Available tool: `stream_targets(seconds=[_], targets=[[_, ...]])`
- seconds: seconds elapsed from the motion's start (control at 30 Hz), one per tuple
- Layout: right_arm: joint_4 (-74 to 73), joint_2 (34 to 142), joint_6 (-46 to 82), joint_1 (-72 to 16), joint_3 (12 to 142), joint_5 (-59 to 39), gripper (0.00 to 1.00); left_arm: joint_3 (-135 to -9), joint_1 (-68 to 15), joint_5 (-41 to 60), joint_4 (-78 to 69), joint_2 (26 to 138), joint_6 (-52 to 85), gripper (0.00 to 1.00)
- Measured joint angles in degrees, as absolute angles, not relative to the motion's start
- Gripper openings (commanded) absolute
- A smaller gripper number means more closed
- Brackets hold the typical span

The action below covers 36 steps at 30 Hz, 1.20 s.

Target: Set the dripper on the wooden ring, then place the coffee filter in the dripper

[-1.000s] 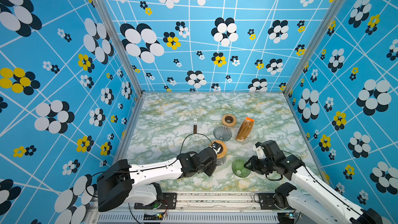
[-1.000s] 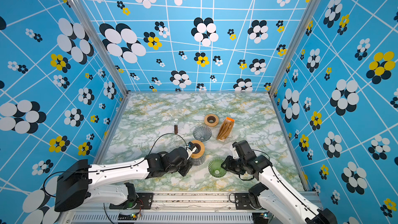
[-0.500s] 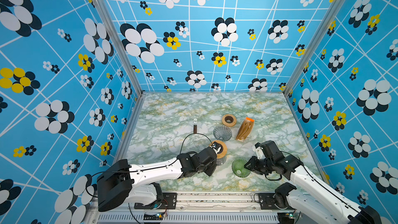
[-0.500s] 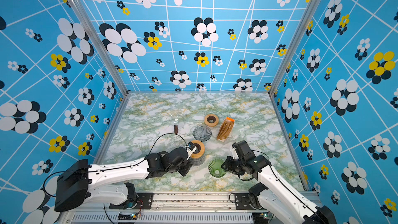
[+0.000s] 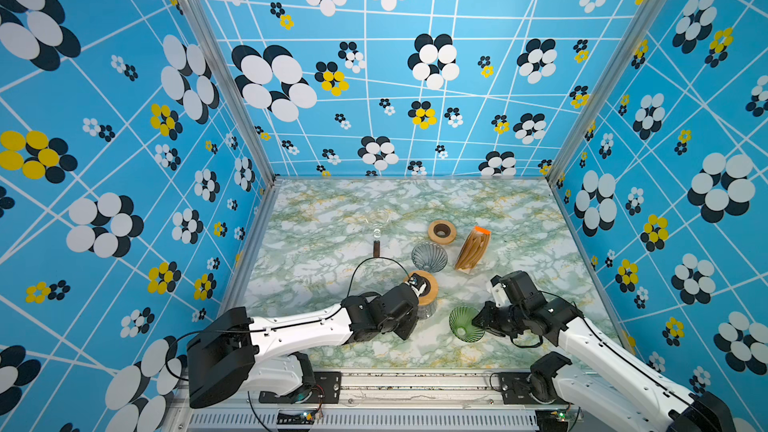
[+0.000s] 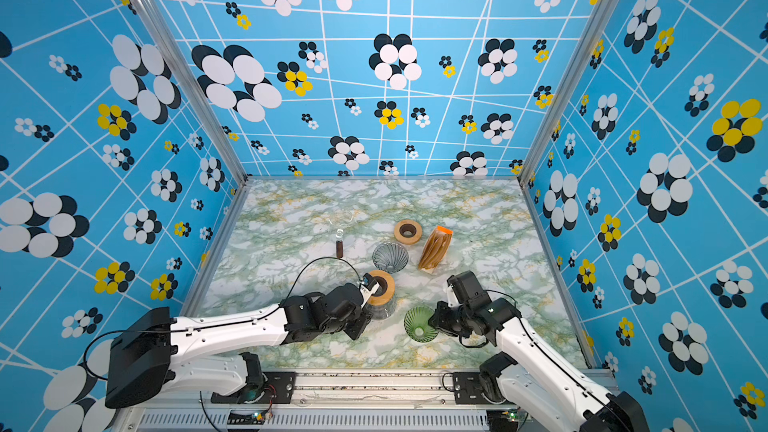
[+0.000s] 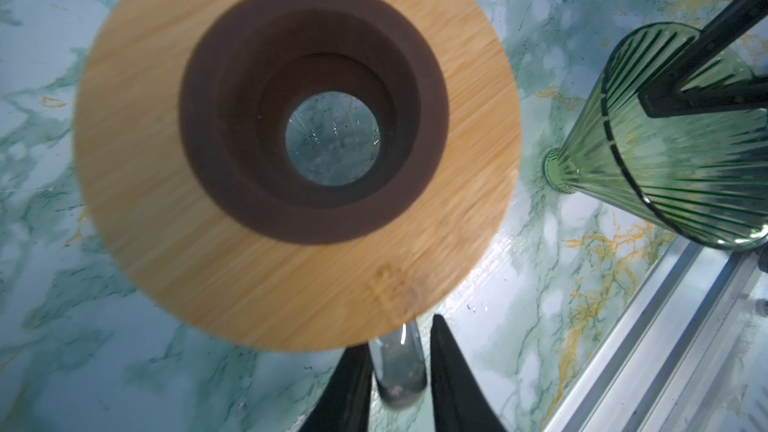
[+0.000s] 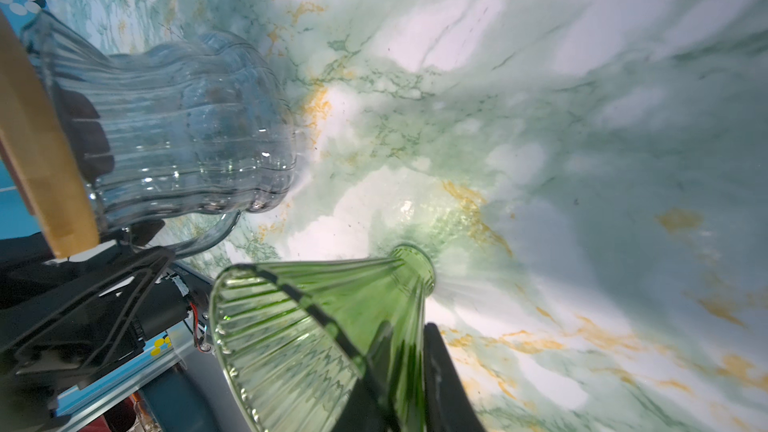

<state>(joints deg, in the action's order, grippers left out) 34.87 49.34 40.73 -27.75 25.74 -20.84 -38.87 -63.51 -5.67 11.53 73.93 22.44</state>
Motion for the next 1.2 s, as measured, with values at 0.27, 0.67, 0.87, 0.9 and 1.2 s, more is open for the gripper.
stream_targets(seconds=[0.27, 0.67, 0.87, 0.9, 1.2], targets=[[34.9, 49.2, 40.7, -27.9, 25.7, -19.9, 0.09, -38.9, -63.5, -5.7, 11.5, 74.1, 22.4, 0.26], [40.0, 38.9, 41.4, -28.1, 29.0, -14.3, 0.07, -39.5, -64.3, -6.0, 11.6, 75.0, 22.0, 0.26], [46.2, 35.5, 41.5, -28.1, 36.4, -9.0, 0.07, -40.6, -64.5, -6.0, 11.5, 76.5, 21.4, 0.26], [47.3, 35.3, 41.4, -28.1, 37.6, -8.0, 0.07, -40.9, -64.7, -6.1, 11.4, 76.9, 21.3, 0.26], [56.6, 34.5, 40.0, -28.1, 45.7, -0.5, 0.06, -43.3, -65.9, -6.0, 10.7, 80.0, 21.3, 0.26]])
